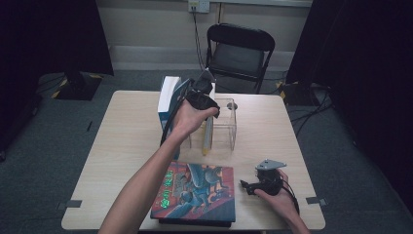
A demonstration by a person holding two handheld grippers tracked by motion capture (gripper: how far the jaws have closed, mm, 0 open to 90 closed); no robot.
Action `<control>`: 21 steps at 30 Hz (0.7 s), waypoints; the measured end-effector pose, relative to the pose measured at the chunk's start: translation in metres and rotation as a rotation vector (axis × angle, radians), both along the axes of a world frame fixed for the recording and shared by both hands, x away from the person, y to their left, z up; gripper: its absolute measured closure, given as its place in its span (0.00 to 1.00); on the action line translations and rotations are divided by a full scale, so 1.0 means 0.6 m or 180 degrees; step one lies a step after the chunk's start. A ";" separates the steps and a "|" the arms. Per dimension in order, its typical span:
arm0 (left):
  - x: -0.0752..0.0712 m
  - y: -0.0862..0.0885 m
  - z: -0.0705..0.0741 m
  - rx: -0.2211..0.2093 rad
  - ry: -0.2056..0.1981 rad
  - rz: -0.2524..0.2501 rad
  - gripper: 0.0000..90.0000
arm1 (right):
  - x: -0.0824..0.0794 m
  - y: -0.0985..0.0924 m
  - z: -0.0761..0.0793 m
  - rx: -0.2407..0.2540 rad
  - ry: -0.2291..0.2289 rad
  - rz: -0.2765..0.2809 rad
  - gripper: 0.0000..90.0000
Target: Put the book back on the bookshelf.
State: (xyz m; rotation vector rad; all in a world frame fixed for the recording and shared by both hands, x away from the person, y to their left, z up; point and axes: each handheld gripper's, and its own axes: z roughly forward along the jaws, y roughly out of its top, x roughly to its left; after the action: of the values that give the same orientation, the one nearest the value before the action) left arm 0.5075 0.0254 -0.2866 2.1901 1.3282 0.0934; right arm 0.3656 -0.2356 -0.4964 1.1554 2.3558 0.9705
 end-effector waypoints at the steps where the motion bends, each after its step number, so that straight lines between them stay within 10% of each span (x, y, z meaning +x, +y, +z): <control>1: 0.000 0.000 0.000 0.0011 -0.0005 -0.0008 0.58 | 0.000 0.000 0.000 0.0000 0.0000 0.0001 0.15; 21: -0.010 0.024 0.009 -0.0124 -0.0241 -0.0156 0.44 | 0.000 0.000 0.000 0.0000 -0.0003 0.0004 0.15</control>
State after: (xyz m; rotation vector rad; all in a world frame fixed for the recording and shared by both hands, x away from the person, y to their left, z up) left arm 0.5013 0.0399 -0.2814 2.1633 1.2242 0.1291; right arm 0.3656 -0.2357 -0.4965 1.1533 2.3560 0.9715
